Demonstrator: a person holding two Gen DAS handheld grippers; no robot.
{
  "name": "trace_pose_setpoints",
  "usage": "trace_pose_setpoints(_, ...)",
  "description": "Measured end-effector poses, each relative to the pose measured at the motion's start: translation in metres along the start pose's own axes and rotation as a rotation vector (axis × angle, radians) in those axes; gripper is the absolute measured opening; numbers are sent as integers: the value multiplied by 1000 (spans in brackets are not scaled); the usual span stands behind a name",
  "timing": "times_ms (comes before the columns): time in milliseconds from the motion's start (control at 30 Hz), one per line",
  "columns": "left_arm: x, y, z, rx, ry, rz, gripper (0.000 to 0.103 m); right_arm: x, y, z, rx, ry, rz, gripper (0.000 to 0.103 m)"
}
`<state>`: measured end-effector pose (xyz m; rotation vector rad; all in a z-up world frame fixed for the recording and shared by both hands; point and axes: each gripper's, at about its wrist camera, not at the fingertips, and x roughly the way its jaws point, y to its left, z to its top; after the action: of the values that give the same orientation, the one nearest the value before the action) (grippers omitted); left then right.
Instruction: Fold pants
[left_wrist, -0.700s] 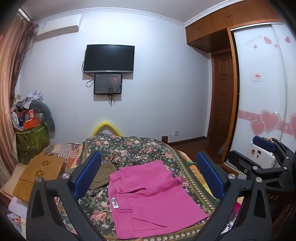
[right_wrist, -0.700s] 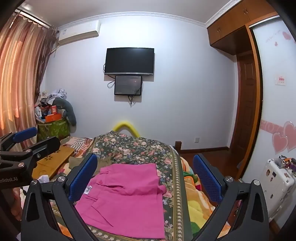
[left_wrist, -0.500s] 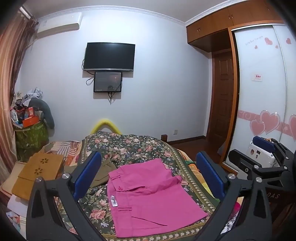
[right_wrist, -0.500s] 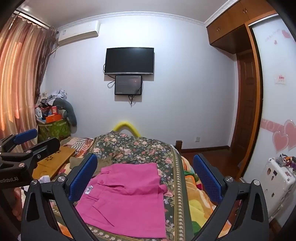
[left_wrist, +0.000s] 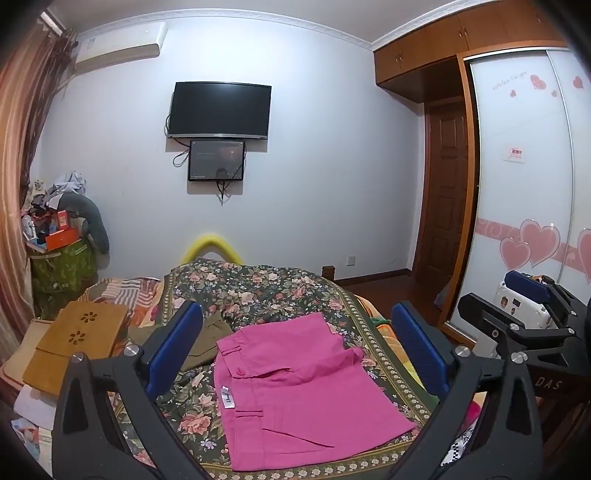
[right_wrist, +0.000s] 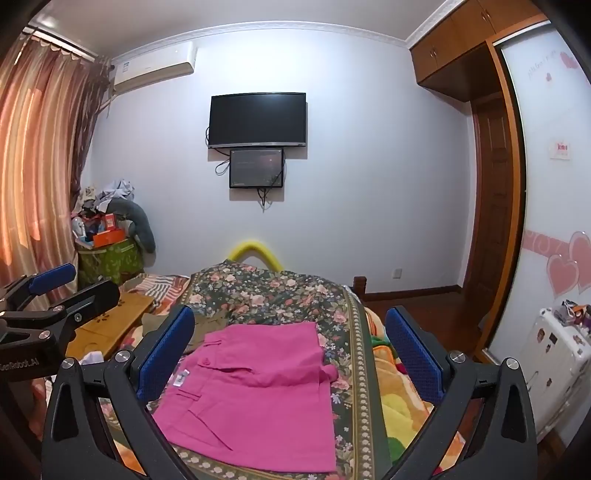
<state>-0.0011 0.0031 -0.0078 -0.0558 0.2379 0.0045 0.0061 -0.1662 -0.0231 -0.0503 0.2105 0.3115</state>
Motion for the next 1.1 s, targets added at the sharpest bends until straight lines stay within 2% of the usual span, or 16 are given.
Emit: trace_pose_setpoints(1100,1,1,3,-1,4,0,103,-1,-4,4,21,9,12,103)
